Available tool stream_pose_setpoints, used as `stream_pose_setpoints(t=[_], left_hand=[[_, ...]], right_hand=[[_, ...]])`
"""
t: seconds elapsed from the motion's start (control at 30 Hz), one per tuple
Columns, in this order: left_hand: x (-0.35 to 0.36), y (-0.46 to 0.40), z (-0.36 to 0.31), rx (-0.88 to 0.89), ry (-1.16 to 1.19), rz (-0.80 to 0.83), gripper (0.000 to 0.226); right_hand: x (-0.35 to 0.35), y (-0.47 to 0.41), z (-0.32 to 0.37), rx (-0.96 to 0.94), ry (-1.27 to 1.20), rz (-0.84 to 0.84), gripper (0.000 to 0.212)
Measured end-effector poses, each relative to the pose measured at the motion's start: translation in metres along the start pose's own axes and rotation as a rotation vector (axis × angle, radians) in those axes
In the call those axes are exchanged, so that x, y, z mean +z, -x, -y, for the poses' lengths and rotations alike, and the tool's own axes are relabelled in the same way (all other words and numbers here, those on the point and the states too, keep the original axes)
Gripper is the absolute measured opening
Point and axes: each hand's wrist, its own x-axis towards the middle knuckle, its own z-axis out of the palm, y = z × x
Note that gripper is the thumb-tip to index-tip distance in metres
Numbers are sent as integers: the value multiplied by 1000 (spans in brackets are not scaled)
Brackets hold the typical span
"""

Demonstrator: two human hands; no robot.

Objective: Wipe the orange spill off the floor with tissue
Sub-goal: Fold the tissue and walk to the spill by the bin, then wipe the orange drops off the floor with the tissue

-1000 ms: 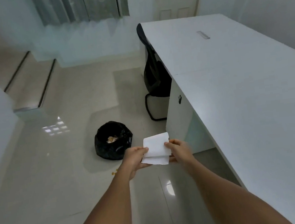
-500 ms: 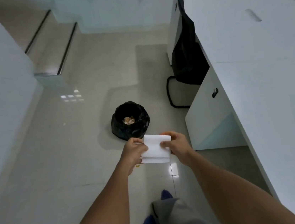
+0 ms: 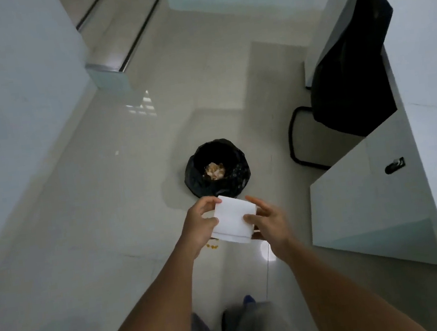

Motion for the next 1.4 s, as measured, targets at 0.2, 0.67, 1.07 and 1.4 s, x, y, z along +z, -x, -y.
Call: stream_pose_setpoints(t=[0.2,0.67,1.07,1.4], left_hand=[[2,-101,98,-17,-114,11,49],[60,-372,432,109,-200,-1,56],[90,-422,517,230,-315,-32,63],[112,-441,531,320,-605,25,70]], right_hand=[[16,-109,-94,-8,26,-33,52],[17,-400,-405,-148,249,-109,69],[-8,-464,-480,-215,281,-127,55],[-15,-480,-499,-285,527,-236,50]])
